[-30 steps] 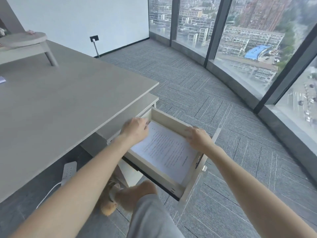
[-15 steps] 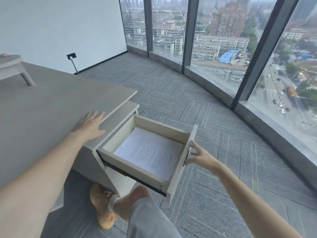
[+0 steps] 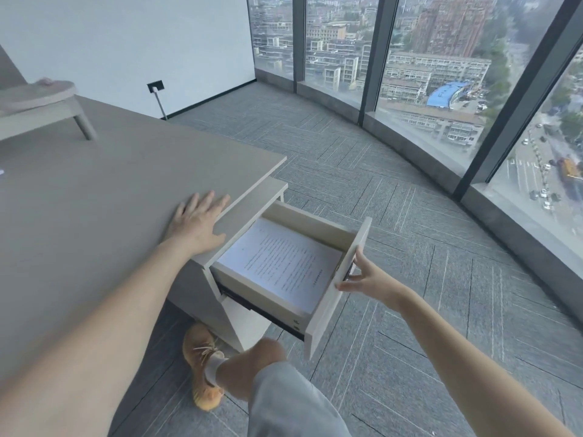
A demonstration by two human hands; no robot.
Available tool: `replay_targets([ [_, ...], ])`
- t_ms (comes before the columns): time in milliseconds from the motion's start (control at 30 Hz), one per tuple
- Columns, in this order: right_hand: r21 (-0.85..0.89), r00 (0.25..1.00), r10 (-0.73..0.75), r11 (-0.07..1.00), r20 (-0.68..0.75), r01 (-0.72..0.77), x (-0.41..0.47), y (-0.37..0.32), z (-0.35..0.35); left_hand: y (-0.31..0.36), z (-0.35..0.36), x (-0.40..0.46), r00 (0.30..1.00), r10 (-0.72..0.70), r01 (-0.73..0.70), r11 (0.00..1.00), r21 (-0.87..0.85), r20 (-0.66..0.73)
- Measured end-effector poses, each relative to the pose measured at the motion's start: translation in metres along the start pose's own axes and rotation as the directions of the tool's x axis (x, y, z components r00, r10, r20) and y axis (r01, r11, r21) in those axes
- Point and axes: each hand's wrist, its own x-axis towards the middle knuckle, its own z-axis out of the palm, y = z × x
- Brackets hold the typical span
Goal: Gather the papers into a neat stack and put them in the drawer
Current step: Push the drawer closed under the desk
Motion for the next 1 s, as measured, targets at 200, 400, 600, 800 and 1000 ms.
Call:
replay_targets([
  [200, 0.068, 0.999, -0.036, 0.997, 0.005, 0.035, 0.034, -0.025, 0.029, 0.001, 0.001, -0.001, 1.000, 0.010, -0.011, 1.000, -0.013, -0.019],
  [400, 0.073, 0.997, -0.065, 0.995, 0.029, 0.063, 0.066, -0.051, 0.053, 0.000, 0.004, 0.000, 0.999, 0.023, -0.024, 0.999, -0.029, -0.042],
  [600, 0.099, 0.997, -0.074, 0.992, 0.010, 0.073, 0.101, -0.073, 0.076, -0.002, 0.006, 0.002, 0.999, 0.023, -0.025, 0.999, -0.041, -0.049],
  [800, 0.083, 0.995, -0.096, 0.992, 0.004, 0.095, 0.130, -0.092, 0.098, 0.000, 0.006, 0.004, 0.998, 0.008, -0.014, 0.996, -0.084, -0.066],
  [1000, 0.096, 0.993, -0.114, 0.989, -0.026, 0.116, 0.158, -0.099, 0.116, 0.001, 0.007, 0.005, 0.997, 0.000, -0.008, 0.994, -0.107, -0.074],
])
